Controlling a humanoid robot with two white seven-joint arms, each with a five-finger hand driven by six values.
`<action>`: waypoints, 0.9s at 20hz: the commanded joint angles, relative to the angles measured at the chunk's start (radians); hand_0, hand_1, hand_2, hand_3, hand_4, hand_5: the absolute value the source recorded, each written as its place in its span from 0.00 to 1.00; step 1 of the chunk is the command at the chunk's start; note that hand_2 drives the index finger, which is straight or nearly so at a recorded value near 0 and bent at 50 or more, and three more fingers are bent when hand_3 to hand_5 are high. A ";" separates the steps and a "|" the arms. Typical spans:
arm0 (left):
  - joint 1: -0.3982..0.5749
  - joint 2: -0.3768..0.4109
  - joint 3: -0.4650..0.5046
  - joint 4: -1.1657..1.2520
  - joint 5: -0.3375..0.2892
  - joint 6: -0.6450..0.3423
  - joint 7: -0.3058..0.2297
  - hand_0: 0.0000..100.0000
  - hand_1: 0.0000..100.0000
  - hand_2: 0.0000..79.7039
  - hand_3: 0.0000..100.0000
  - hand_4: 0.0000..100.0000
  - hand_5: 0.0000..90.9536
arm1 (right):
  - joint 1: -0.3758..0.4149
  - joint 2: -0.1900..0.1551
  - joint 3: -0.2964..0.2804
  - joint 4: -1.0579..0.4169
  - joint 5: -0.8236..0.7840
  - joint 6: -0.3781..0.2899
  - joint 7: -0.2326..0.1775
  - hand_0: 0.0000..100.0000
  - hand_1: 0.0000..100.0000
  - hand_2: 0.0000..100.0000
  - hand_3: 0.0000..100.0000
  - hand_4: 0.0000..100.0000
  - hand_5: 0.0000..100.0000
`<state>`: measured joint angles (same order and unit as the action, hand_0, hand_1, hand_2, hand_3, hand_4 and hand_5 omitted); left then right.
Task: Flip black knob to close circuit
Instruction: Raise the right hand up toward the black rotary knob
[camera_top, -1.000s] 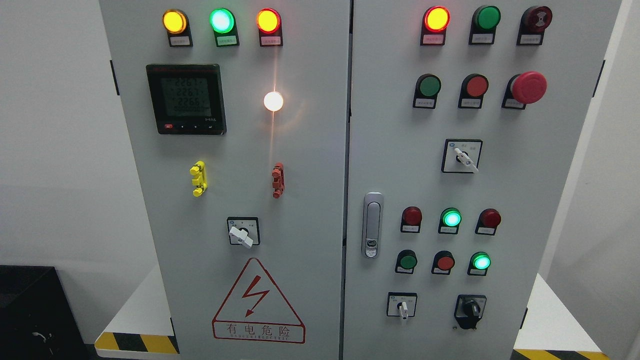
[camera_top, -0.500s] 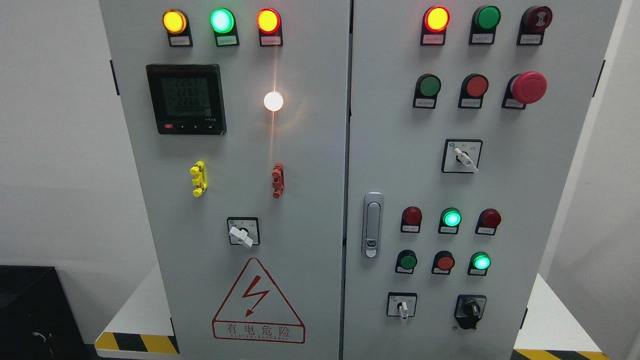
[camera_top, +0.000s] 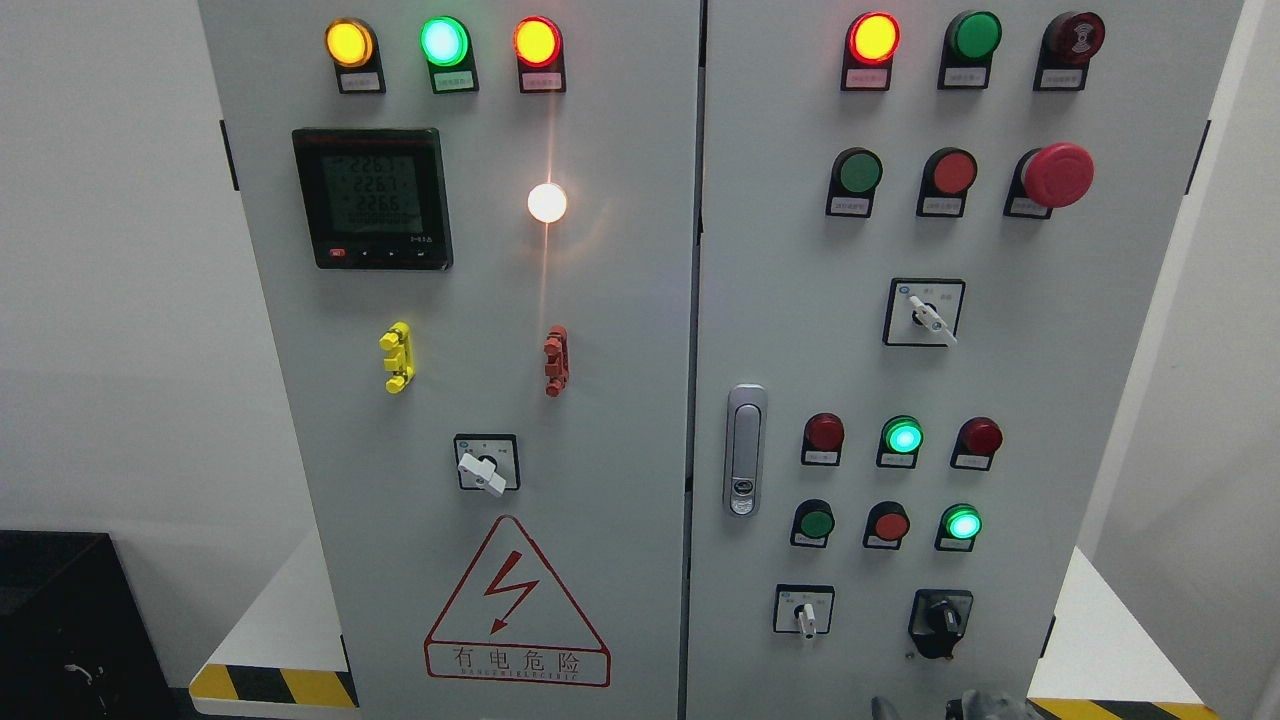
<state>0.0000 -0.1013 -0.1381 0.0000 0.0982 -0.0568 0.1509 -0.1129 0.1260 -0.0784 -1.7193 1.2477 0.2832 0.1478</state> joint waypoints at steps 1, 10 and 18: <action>0.023 0.000 0.000 -0.029 0.000 0.000 -0.001 0.12 0.56 0.00 0.00 0.00 0.00 | -0.022 0.000 -0.001 0.004 0.042 -0.001 0.007 0.00 0.00 0.94 1.00 1.00 1.00; 0.023 0.000 0.000 -0.029 0.000 0.000 -0.001 0.12 0.56 0.00 0.00 0.00 0.00 | -0.053 -0.006 -0.012 0.009 0.042 -0.001 0.010 0.00 0.00 0.94 1.00 1.00 1.00; 0.023 0.000 0.000 -0.029 0.000 0.000 -0.001 0.12 0.56 0.00 0.00 0.00 0.00 | -0.059 -0.005 -0.037 0.007 0.045 0.002 0.012 0.00 0.00 0.94 1.00 1.00 1.00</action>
<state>0.0000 -0.1010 -0.1381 0.0000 0.0982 -0.0568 0.1509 -0.1644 0.1223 -0.0929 -1.7120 1.2905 0.2826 0.1578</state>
